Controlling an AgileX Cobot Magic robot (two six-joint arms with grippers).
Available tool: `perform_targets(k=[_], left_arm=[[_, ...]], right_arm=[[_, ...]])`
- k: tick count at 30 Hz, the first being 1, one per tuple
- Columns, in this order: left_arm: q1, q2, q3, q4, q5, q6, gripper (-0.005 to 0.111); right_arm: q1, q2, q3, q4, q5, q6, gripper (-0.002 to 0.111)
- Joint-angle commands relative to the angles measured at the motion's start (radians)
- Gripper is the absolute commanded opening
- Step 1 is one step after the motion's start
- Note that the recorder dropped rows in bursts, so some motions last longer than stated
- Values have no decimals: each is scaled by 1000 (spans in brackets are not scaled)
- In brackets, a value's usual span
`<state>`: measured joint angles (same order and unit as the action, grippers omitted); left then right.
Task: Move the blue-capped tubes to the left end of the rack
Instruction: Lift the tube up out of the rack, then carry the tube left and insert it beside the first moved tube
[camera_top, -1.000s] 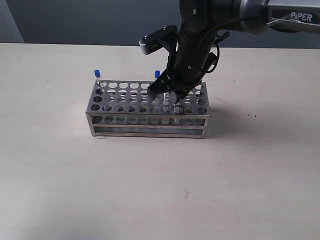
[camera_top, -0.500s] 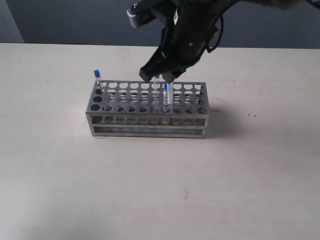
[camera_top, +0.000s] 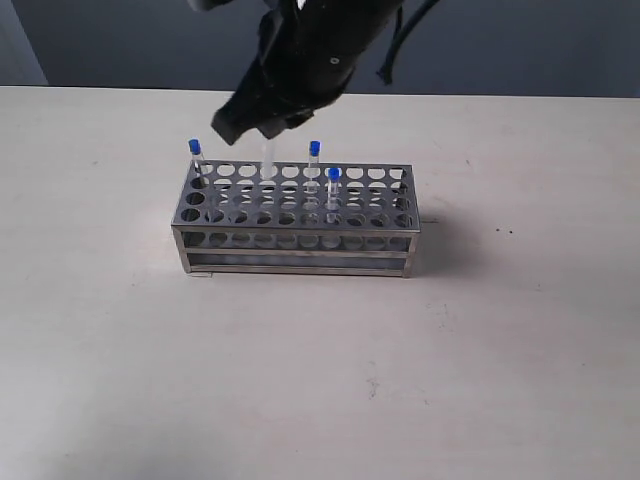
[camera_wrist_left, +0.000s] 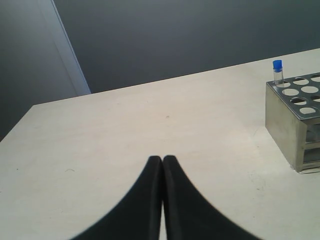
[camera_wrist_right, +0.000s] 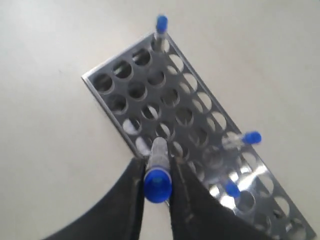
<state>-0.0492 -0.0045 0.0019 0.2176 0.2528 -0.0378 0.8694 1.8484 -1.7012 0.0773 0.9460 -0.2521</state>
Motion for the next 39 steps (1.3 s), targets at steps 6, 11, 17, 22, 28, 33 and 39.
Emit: perform_targets(k=[6, 11, 17, 22, 28, 33, 39], left_arm=[[-6, 4, -2, 4, -13, -3, 0], [-6, 4, -2, 4, -13, -3, 0], [-6, 4, -2, 4, -13, -3, 0], [-6, 4, -2, 4, -13, -3, 0], [-6, 4, -2, 4, -13, -3, 0], [-6, 4, -2, 4, -13, -3, 0], [-6, 4, -2, 4, -13, -3, 0]], right_arm=[[3, 289, -424, 77, 127, -93, -1], [5, 432, -581, 118, 230, -95, -1], [5, 475, -598, 109, 179, -110, -1], [5, 485, -598, 109, 157, -110, -1], [5, 499, -598, 113, 141, -110, -1], [5, 531, -598, 119, 142, -110, -1], [5, 560, -598, 158, 123, -107, -1]])
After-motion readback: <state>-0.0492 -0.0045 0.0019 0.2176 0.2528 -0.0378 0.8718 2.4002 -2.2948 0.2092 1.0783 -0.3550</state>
